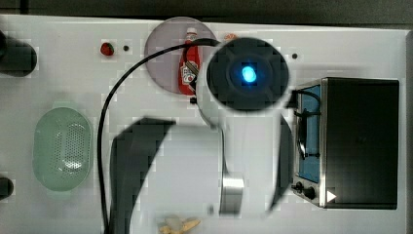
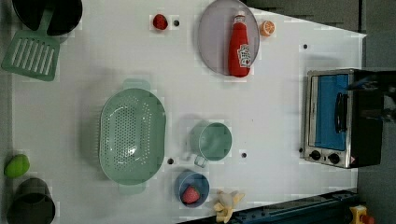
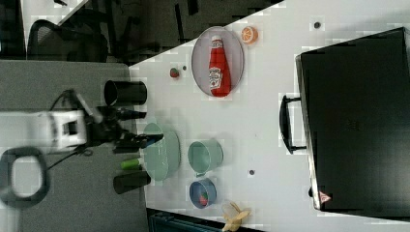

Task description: Pick ketchup from plate and place it on table.

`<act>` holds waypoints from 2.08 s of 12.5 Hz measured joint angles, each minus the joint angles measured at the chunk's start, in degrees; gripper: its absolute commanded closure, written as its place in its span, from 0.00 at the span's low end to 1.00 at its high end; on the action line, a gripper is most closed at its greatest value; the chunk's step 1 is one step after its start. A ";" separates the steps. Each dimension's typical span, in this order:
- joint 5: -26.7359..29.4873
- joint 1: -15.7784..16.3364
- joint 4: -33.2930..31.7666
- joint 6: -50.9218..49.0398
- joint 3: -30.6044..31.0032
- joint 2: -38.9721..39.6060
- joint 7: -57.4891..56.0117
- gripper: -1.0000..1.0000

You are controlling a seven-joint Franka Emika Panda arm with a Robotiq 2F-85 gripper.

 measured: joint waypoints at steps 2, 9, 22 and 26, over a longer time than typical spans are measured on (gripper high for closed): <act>-0.12 -0.14 -0.06 2.22 1.36 5.63 -0.01 0.00; 0.11 0.86 3.13 9.37 3.84 20.33 -13.62 0.00; -9.68 3.56 18.02 28.86 4.18 45.33 -27.78 0.00; -10.03 4.03 19.25 31.40 3.95 51.03 -27.78 0.00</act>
